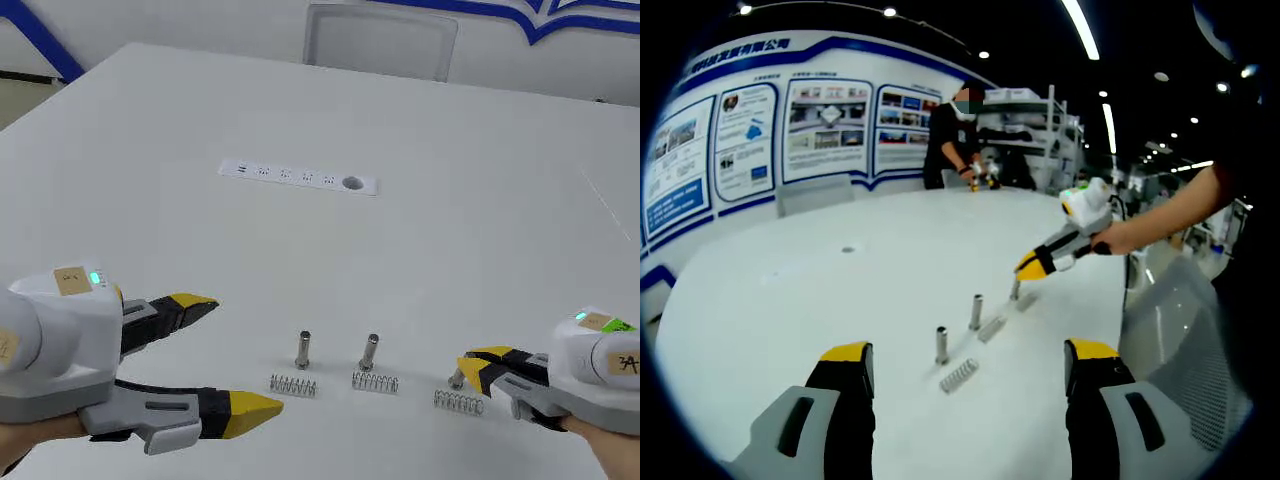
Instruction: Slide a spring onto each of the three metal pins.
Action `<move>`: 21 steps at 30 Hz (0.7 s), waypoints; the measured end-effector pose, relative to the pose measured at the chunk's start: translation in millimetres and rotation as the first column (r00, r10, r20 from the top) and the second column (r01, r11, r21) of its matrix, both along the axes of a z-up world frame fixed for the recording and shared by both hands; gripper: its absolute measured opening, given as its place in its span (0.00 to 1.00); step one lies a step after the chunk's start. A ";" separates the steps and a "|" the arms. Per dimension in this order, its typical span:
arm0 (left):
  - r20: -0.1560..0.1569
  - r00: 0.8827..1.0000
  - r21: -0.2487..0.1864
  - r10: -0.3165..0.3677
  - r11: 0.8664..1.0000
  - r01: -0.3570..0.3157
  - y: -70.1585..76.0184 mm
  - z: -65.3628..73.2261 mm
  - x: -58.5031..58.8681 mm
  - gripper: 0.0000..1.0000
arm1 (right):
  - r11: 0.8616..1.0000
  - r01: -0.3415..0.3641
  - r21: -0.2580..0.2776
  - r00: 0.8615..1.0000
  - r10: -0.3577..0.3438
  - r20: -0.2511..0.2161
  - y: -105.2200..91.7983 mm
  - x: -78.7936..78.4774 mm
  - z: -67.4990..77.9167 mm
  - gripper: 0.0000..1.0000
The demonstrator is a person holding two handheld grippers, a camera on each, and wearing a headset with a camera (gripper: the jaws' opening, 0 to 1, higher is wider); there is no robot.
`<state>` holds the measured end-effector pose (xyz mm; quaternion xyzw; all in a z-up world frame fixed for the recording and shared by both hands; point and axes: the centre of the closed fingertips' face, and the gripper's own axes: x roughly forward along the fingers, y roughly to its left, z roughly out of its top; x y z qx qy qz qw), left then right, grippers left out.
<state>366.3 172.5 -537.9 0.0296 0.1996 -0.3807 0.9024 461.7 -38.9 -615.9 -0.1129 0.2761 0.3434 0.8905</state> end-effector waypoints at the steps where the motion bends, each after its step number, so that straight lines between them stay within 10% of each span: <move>1: 0.000 1.000 -0.003 -0.001 1.000 0.001 -0.7 0.9 -0.1 0.80 | 1.000 0.000 0.002 1.000 0.000 -0.001 0.1 -0.5 0.4 0.08; 21: 0.004 1.000 0.003 -0.016 1.000 0.016 -2.5 5.7 0.4 0.80 | 1.000 -0.023 -0.006 0.999 0.022 -0.048 -5.6 -9.1 -4.0 0.19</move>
